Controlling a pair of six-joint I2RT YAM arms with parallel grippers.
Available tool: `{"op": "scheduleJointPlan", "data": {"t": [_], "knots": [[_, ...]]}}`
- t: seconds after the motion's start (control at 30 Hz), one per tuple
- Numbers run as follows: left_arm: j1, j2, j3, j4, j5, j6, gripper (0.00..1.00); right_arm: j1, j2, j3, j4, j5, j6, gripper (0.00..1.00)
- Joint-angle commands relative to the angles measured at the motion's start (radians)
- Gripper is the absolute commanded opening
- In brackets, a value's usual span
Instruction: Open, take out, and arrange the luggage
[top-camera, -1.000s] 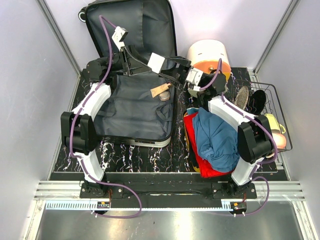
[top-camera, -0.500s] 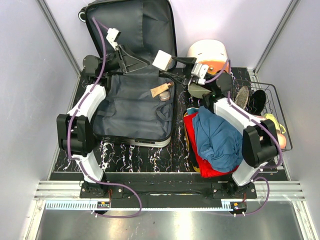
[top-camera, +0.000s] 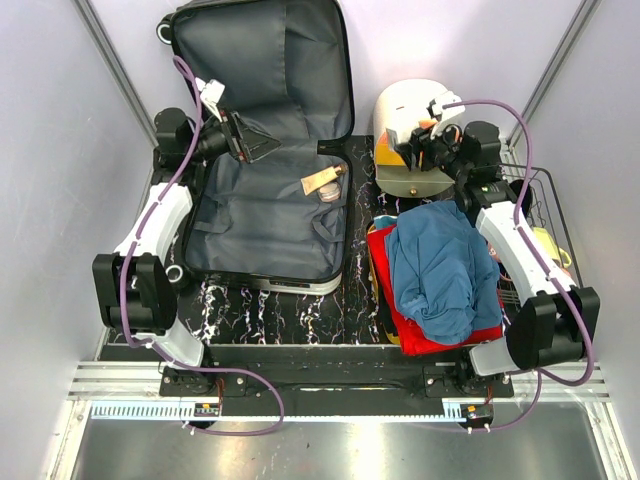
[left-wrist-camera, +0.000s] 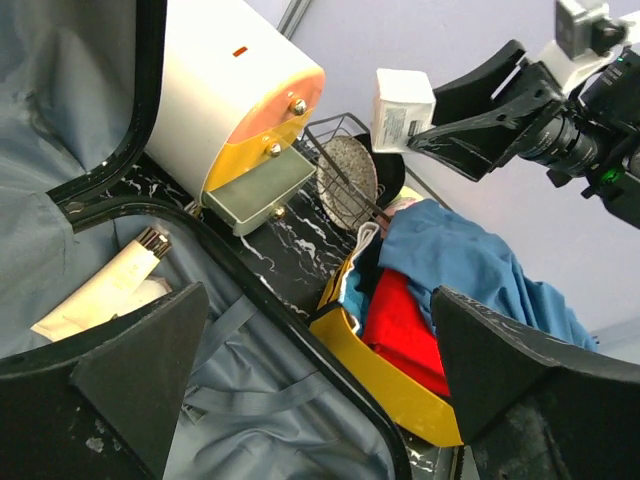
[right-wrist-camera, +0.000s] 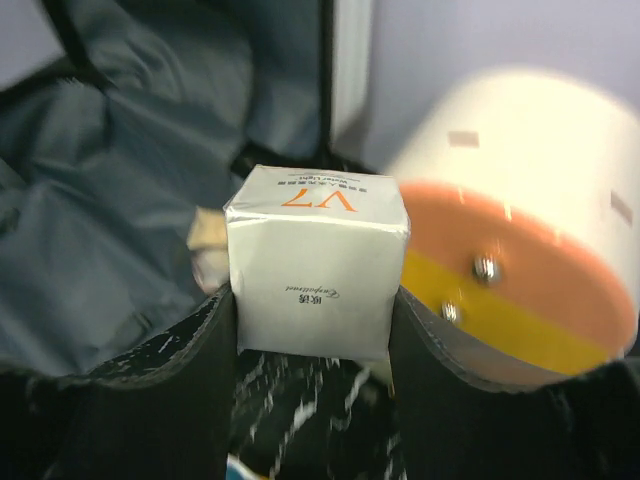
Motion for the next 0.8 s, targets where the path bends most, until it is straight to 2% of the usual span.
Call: {"op": "scheduleJointPlan", "data": {"t": [0.0, 0.27, 0.57, 0.77], "knots": [[0.0, -0.013, -0.017, 0.005, -0.028, 0.056, 0.99, -0.03, -0.033, 0.004, -0.231, 0.237, 0.045, 0.14], [0.002, 0.033, 0.024, 0.022, -0.01, 0.047, 0.99, -0.116, 0.094, 0.03, -0.233, 0.298, 0.199, 0.1], [0.002, 0.022, 0.008, -0.01, -0.005, 0.084, 0.99, -0.162, 0.254, 0.084, -0.194, 0.304, 0.226, 0.09], [0.011, 0.015, -0.003, -0.035, -0.01, 0.102, 0.99, -0.165, 0.308, 0.094, -0.08, 0.269, 0.22, 0.07]]}}
